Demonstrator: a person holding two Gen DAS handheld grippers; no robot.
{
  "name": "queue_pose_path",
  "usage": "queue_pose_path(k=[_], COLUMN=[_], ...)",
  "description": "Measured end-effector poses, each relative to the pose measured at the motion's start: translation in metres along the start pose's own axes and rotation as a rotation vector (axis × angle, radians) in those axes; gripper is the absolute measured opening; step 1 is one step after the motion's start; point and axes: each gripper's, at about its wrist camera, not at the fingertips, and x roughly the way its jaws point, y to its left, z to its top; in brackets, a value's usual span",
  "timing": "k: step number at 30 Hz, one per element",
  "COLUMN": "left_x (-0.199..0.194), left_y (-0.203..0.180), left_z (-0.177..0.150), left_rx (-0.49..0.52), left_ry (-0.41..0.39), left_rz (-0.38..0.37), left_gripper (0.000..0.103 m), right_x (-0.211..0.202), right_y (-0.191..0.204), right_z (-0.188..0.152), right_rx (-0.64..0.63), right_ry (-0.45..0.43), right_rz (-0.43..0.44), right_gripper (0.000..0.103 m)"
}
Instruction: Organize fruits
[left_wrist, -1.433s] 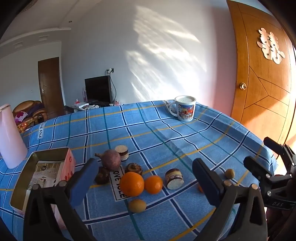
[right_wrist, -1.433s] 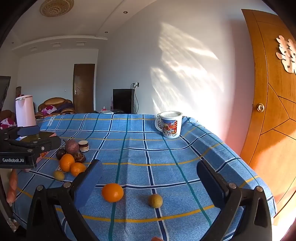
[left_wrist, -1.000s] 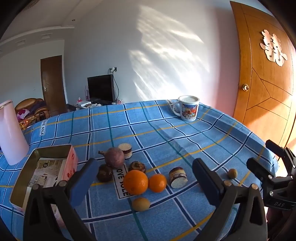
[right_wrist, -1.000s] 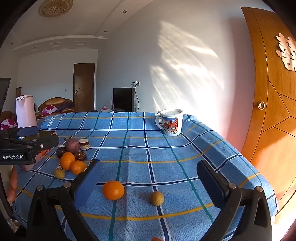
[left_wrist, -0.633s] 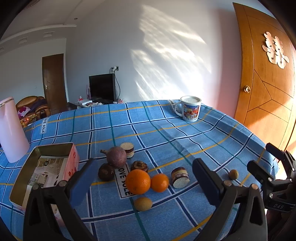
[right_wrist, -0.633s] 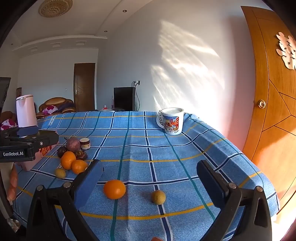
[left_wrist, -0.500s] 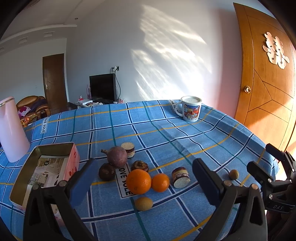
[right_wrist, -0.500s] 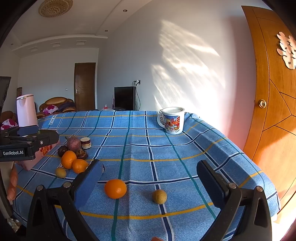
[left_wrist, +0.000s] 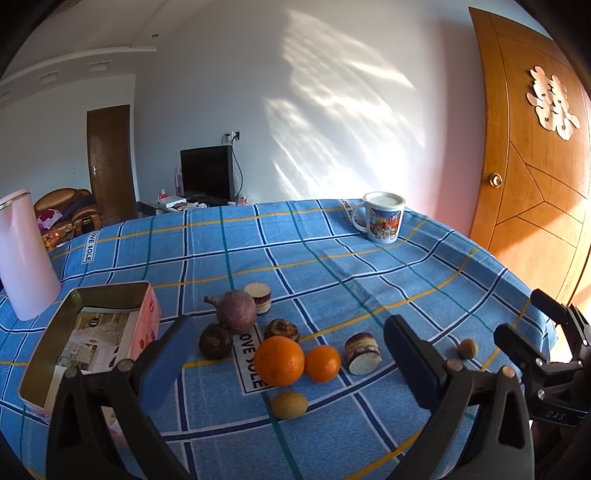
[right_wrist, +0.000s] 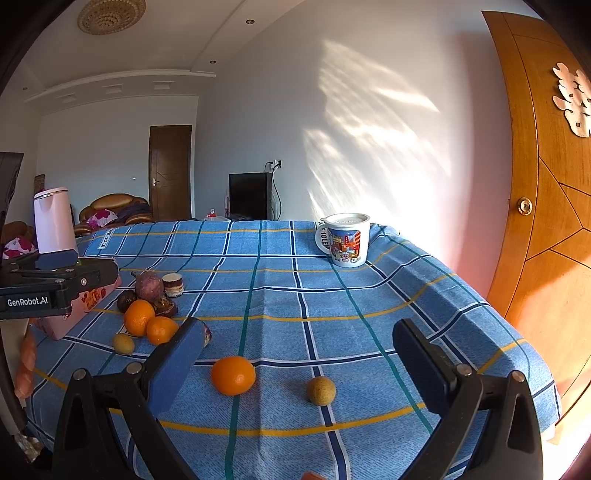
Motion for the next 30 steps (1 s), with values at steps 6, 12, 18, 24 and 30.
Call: queue_pose_path(k=[6, 12, 18, 24, 30], left_x=[0.0004, 0.0009, 0.0012, 0.0009, 0.0013], left_y=[0.0002, 0.0019, 0.002, 0.0026, 0.0032], left_z=[0.0001, 0.0001, 0.0001, 0.0001, 0.0005], left_rx=[-0.001, -0.006, -0.007, -0.007, -0.008], left_ry=[0.0, 0.0, 0.001, -0.002, -0.002], left_rz=[0.0, 0.0, 0.0, 0.0, -0.001], left_gripper=[0.103, 0.103, 0.103, 0.103, 0.103], right_x=[-0.0016, 0.0007, 0.0012, 0.0014, 0.0013], right_y=[0.0008, 0.0005, 0.0013, 0.002, 0.002], right_z=[-0.0003, -0.0007, -0.0013, -0.0012, -0.0013], right_rx=[0.001, -0.001, -0.001, -0.001, -0.001], right_ry=[0.0, 0.003, 0.005, 0.005, 0.005], right_rz=[0.003, 0.007, 0.011, 0.01, 0.008], right_gripper=[0.102, 0.102, 0.102, 0.102, 0.102])
